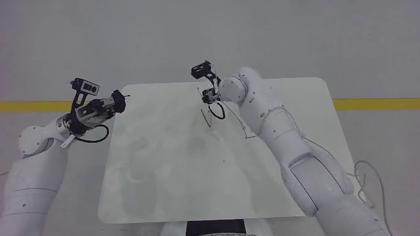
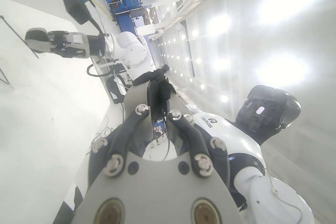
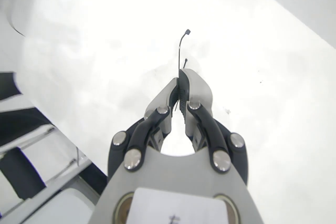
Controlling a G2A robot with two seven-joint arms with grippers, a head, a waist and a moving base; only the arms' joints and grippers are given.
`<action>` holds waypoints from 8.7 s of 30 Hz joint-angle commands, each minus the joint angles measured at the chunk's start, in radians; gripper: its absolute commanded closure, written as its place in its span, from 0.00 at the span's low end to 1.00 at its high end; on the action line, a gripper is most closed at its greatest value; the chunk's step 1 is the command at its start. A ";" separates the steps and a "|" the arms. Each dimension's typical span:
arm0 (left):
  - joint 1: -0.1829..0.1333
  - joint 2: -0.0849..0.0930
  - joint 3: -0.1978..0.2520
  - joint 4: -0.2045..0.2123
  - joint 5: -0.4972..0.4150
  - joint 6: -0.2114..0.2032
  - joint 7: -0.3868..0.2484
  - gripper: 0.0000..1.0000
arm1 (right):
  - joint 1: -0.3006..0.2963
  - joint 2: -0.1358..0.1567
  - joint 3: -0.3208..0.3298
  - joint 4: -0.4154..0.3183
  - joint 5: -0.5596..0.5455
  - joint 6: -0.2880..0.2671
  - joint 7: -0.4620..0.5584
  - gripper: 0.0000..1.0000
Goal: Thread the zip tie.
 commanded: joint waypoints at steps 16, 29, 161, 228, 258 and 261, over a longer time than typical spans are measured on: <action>0.000 0.000 0.000 0.000 0.000 0.000 0.000 1.00 | -0.377 0.070 0.200 -0.502 0.154 0.007 -0.200 1.00; 0.000 0.000 0.000 0.000 0.000 0.000 0.000 1.00 | -0.447 0.071 0.186 -0.555 0.178 0.076 -0.358 1.00; 0.024 -0.180 0.039 -0.088 0.221 0.000 0.334 1.00 | -0.457 -0.091 -0.239 -0.394 -0.088 0.160 -1.389 1.00; 0.024 -0.180 0.039 -0.088 0.221 0.000 0.334 1.00 | -0.483 -0.096 -0.207 -0.386 -0.115 0.070 -1.348 0.53; 0.024 -0.180 0.039 -0.088 0.221 0.000 0.334 1.00 | -0.446 -0.090 -0.162 -0.414 -0.132 0.034 -1.335 0.72; 0.024 -0.180 0.039 -0.088 0.221 0.000 0.334 1.00 | -0.454 -0.088 -0.160 -0.425 -0.134 0.033 -1.328 0.74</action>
